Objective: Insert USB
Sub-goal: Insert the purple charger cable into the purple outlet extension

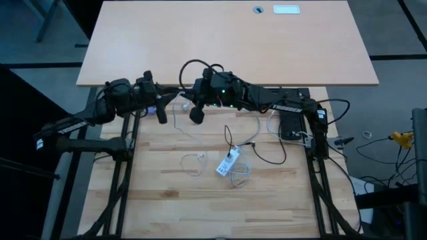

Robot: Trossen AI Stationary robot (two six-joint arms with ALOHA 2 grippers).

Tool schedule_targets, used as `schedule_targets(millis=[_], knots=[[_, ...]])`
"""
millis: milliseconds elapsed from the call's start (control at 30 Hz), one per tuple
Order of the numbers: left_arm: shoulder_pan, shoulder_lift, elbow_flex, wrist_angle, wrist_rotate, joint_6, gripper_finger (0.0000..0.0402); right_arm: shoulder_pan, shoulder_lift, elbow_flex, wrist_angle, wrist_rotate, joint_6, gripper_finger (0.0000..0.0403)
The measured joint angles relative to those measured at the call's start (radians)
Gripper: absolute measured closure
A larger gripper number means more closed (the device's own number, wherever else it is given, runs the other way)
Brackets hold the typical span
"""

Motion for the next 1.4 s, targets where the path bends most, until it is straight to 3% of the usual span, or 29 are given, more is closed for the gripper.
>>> schedule_targets(millis=[267, 433, 600, 833, 967, 1233, 1400], knots=[[0.0, -0.031, 0.002, -0.025, -0.007, -0.071, 0.0338, 0.045, 0.003, 0.0, 0.045, 0.427, -0.348, 0.04], [0.0, -0.075, 0.066, -0.055, -0.119, -0.113, 0.0338, 0.044, 0.003, 0.0, 0.045, 0.569, -0.475, 0.04], [-0.004, -0.046, 0.127, 0.01, -0.169, -0.111, 0.0338, 0.044, 0.017, -0.004, 0.053, 0.583, -0.582, 0.04], [-0.017, 0.11, 0.129, -0.004, -0.189, -0.16, 0.0323, 0.049, 0.049, -0.012, 0.095, 0.638, -0.723, 0.04], [-0.017, 0.179, 0.146, 0.003, -0.199, -0.17, 0.0281, 0.053, 0.054, -0.013, 0.119, 0.714, -0.83, 0.04], [-0.017, 0.253, 0.198, 0.013, -0.222, -0.125, 0.0168, 0.065, 0.055, -0.013, 0.143, 0.714, -0.87, 0.04], [-0.016, 0.272, 0.198, 0.017, -0.222, -0.118, 0.0132, 0.068, 0.056, -0.015, 0.151, 0.723, -0.891, 0.04]])
